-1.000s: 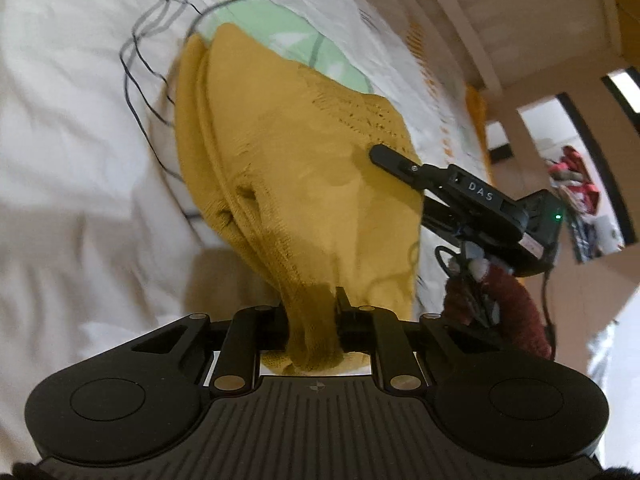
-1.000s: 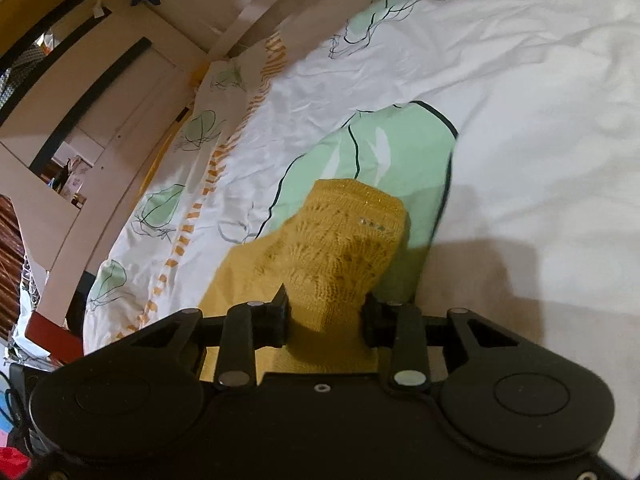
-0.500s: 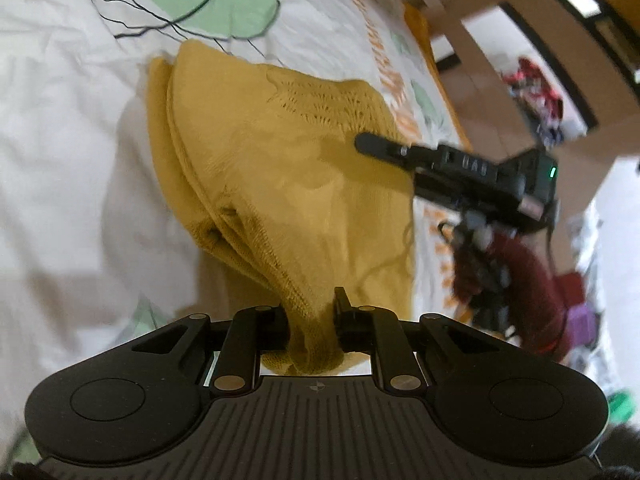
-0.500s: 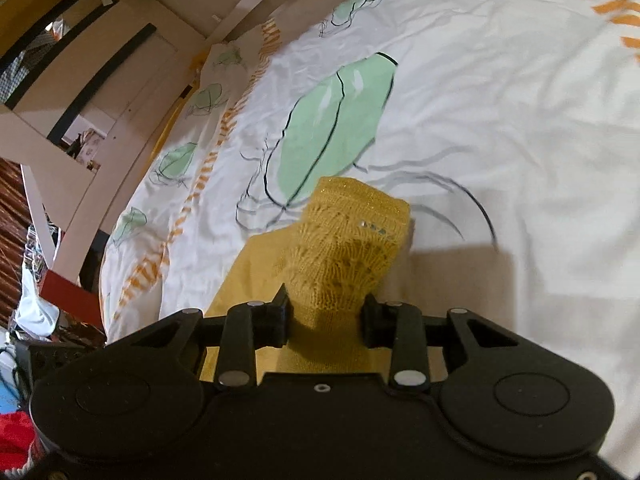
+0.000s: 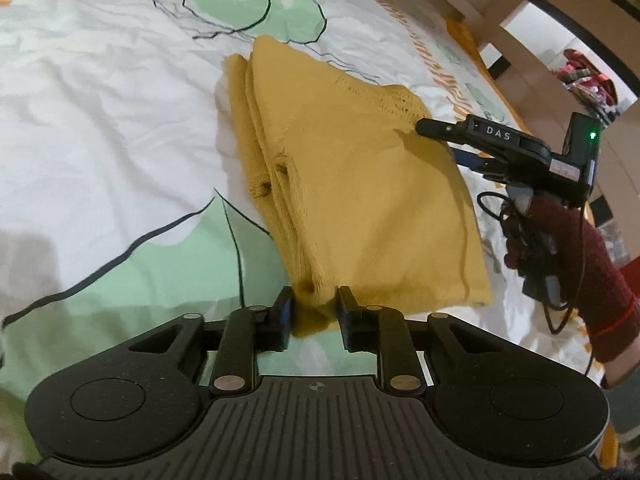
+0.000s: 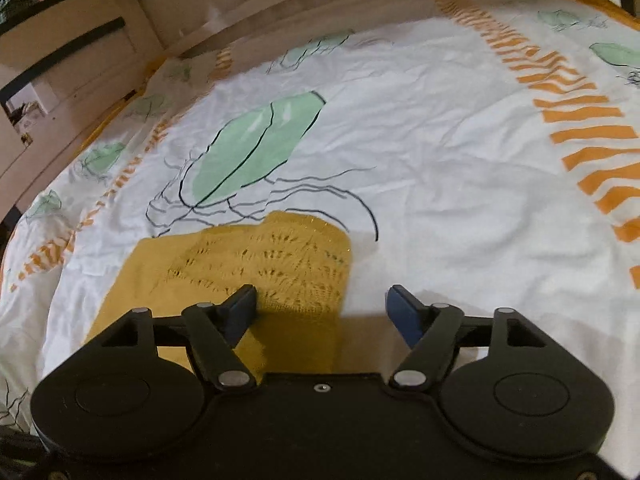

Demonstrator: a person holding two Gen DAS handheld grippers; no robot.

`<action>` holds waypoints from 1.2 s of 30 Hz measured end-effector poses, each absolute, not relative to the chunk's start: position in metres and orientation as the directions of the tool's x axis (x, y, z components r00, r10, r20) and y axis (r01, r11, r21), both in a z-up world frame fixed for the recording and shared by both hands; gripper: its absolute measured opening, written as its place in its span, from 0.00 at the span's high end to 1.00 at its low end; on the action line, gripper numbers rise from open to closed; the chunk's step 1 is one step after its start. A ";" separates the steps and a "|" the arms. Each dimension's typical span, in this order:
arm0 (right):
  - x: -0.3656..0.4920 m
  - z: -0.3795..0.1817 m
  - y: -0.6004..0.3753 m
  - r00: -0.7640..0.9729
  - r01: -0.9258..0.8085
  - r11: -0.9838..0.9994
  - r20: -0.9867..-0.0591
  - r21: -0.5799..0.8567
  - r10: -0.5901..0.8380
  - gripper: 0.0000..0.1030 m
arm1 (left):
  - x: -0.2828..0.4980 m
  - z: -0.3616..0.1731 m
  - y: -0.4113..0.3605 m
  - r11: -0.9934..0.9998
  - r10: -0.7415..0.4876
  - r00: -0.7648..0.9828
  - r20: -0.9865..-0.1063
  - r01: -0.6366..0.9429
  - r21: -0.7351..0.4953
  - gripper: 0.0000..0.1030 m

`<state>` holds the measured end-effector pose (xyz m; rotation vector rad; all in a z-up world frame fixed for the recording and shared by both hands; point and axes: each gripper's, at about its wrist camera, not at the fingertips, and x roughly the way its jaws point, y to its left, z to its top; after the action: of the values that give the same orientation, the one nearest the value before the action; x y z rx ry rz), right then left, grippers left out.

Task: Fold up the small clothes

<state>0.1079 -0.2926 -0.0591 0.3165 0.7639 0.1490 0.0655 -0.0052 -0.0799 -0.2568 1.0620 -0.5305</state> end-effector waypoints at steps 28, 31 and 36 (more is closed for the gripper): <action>0.093 -0.057 -0.286 0.760 0.068 0.986 -0.648 0.152 0.047 0.00 | 0.161 -0.070 -0.042 0.973 -0.229 0.656 -0.720 0.175 -0.150 0.68; 0.098 -0.067 -0.285 0.738 0.075 0.990 -0.674 0.121 0.026 0.00 | 0.161 -0.085 -0.039 0.982 -0.184 0.640 -0.746 0.153 -0.111 0.59; 0.094 -0.072 -0.288 0.732 0.089 0.987 -0.681 0.136 0.028 0.00 | 0.151 -0.080 -0.036 0.987 -0.143 0.663 -0.735 0.152 -0.055 0.52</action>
<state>0.0943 -0.2883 -0.0721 0.1636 0.7503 -0.0335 0.1506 -0.0362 -0.0797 0.0113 0.8291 -0.1669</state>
